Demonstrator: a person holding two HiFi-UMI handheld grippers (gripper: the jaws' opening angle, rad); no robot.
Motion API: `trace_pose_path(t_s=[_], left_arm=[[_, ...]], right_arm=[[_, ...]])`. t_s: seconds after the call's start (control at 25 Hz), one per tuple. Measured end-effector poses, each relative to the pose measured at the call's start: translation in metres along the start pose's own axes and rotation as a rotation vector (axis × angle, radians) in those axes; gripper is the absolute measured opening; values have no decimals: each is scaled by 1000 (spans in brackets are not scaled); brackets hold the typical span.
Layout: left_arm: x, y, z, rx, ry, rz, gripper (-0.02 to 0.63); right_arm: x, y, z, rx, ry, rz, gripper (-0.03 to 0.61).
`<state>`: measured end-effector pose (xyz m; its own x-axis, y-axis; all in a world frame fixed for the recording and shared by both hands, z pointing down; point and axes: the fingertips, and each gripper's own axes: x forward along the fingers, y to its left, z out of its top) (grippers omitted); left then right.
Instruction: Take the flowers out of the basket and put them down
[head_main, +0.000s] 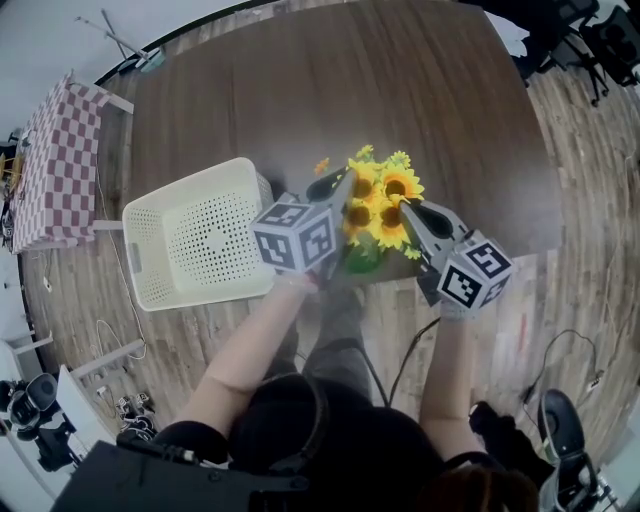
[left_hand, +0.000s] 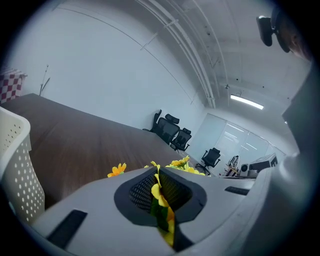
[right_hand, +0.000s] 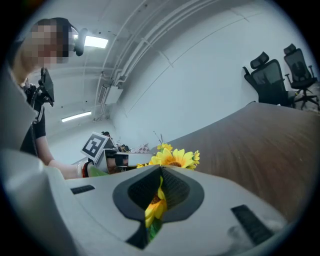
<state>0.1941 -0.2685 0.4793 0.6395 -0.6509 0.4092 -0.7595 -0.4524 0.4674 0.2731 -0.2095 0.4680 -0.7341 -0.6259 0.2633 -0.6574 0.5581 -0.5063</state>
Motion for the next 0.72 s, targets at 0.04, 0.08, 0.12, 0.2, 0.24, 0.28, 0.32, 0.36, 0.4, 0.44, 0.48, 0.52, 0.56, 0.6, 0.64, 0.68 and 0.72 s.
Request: trace_pose_path(t_s=[0.04, 0.08, 0.12, 0.2, 0.24, 0.28, 0.32, 0.36, 0.4, 0.44, 0.48, 0.52, 0.56, 0.6, 0.64, 0.68, 0.72], left_arm=[[1, 1, 0, 12, -3, 15, 9], [1, 2, -1, 22, -5, 29, 11], [1, 3, -1, 30, -6, 41, 14], [1, 5, -2, 32, -8, 53, 18], [1, 7, -2, 27, -9, 57, 27], [1, 9, -2, 22, -10, 62, 36], [1, 10, -2, 17, -11, 67, 53], [0, 11, -2, 14, -12, 72, 74], [-1, 12, -2, 14, -14, 77, 77], [-2, 12, -2, 14, -17, 82, 77], [-3, 13, -1, 14, -23, 92, 78], [-4, 14, 0, 17, -34, 109, 102], [-6, 17, 2, 23, -50, 133, 121], [-9, 19, 4, 30, -68, 162, 121], [-13, 23, 7, 37, -87, 191, 121], [-17, 25, 10, 42, -105, 214, 121], [-20, 27, 12, 43, -119, 230, 121]], right_arm=[[0, -1, 0, 4, -4, 0, 5], [-1, -1, -1, 9, -8, 0, 5], [-1, -2, -1, 12, -12, 0, 5], [0, -4, -2, 16, -14, -2, 5], [0, -4, -2, 18, -16, -3, 5], [0, -5, -2, 21, -18, -3, 5], [0, -5, -3, 25, -21, -2, 5], [0, -5, -3, 29, -23, 0, 5], [0, -5, -3, 34, -24, 3, 5], [0, -4, -3, 39, -26, 6, 5], [0, -4, -3, 45, -29, 9, 5], [0, -5, -3, 49, -33, 10, 5], [0, -5, -3, 53, -37, 10, 5], [-1, -6, -3, 56, -40, 10, 5], [-1, -6, -4, 58, -41, 10, 5], [-2, -6, -4, 60, -41, 10, 5], [-2, -6, -5, 62, -40, 10, 6]])
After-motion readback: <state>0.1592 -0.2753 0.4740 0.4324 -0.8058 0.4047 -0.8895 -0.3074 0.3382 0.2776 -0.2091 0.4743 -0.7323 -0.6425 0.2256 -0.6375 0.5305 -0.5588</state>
